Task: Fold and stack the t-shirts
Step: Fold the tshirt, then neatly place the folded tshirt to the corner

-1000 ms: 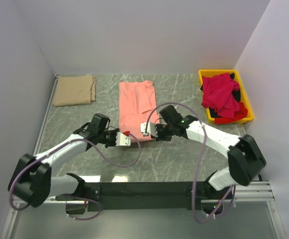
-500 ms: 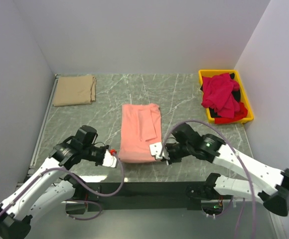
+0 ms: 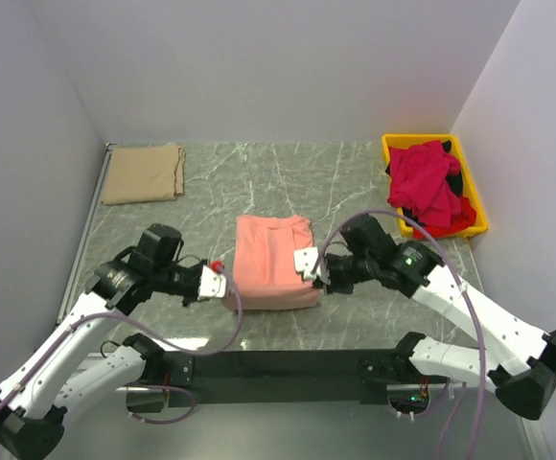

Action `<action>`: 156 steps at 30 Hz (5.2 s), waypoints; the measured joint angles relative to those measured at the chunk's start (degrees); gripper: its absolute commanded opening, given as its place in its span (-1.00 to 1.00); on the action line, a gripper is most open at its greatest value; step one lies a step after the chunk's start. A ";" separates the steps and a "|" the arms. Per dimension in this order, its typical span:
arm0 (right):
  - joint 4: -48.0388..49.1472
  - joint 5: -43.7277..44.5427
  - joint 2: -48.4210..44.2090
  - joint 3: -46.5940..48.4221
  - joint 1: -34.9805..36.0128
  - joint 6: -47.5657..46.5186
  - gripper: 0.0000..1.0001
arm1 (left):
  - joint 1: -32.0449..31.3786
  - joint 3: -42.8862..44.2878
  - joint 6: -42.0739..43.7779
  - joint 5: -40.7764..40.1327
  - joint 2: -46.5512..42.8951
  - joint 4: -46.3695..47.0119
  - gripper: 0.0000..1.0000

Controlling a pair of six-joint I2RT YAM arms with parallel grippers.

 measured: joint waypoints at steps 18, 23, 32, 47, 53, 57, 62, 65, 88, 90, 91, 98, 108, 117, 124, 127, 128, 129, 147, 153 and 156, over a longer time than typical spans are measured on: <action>-4.20 -6.43 49.64 35.56 -22.91 -16.98 -1.00 | 15.08 29.49 -5.25 -0.17 51.21 14.21 -0.95; -3.54 -4.55 64.08 45.57 -24.22 -16.15 -0.89 | 15.87 36.59 -9.81 -3.52 66.55 18.51 -0.71; -5.07 -1.55 70.05 51.95 -24.94 -9.11 -0.42 | 18.53 41.05 -17.16 -5.38 75.47 19.34 -0.27; -5.20 -4.55 69.59 48.17 -25.35 11.45 -0.06 | 24.09 20.85 -28.33 1.38 56.11 25.75 0.20; -0.33 -3.15 65.96 47.74 -27.12 21.79 -0.17 | 22.38 14.10 -32.00 1.64 46.03 30.64 0.16; 4.42 -3.48 62.10 47.76 -28.17 27.08 -0.62 | 20.46 14.05 -40.04 1.44 45.70 36.00 0.06; 4.85 -12.09 60.57 49.35 -28.79 31.12 -0.74 | 18.67 14.32 -51.91 1.51 49.99 42.64 -0.16; 4.04 -18.58 62.01 49.42 -28.79 34.14 -0.74 | 18.36 16.00 -58.40 1.73 56.06 45.27 -0.21; 14.95 -19.28 72.26 50.66 -31.58 55.15 -0.07 | 27.43 28.37 -72.28 10.03 71.67 48.13 -0.14; 17.44 -21.07 64.81 44.09 -31.47 57.29 -0.06 | 26.18 22.84 -75.12 11.34 65.02 51.04 -0.14; 19.82 -22.23 60.76 40.09 -31.34 58.97 -0.06 | 25.07 20.83 -77.00 11.82 62.40 53.22 -0.15; 32.09 -28.13 55.39 23.52 -27.58 68.63 -0.11 | 17.86 12.76 -87.76 13.68 62.12 67.65 -0.17; 29.20 -27.63 72.81 30.73 -29.24 71.78 -0.21 | 21.70 16.94 -87.60 14.10 77.46 63.25 -0.26; 26.40 -23.87 64.65 27.65 -30.88 68.57 -0.23 | 24.74 12.31 -82.12 14.97 64.26 57.88 -0.21; 32.87 -27.50 50.97 13.81 -22.97 72.76 -0.23 | 17.97 -1.18 -88.21 17.25 50.47 68.39 -0.21; 34.82 -28.06 53.79 12.13 -20.37 73.53 -0.23 | 17.03 -5.27 -90.64 16.39 55.17 70.29 -0.22; 35.19 -27.96 55.69 11.93 -20.11 73.70 -0.23 | 16.96 -5.62 -90.77 15.87 57.22 69.85 -0.22; 35.34 -27.74 57.86 11.87 -20.15 73.77 -0.23 | 16.98 -5.60 -90.60 15.32 59.23 69.46 -0.23; 19.98 -16.31 53.66 15.34 -28.39 61.27 -0.22 | 26.93 2.32 -67.93 15.76 45.70 40.54 0.46; 18.05 0.42 38.97 20.83 -22.49 54.77 -0.04 | 34.42 5.01 -63.06 3.63 21.99 37.29 0.99; 18.45 7.15 40.37 30.01 -16.44 53.11 -0.01 | 37.57 7.04 -65.02 -3.34 16.98 37.48 0.99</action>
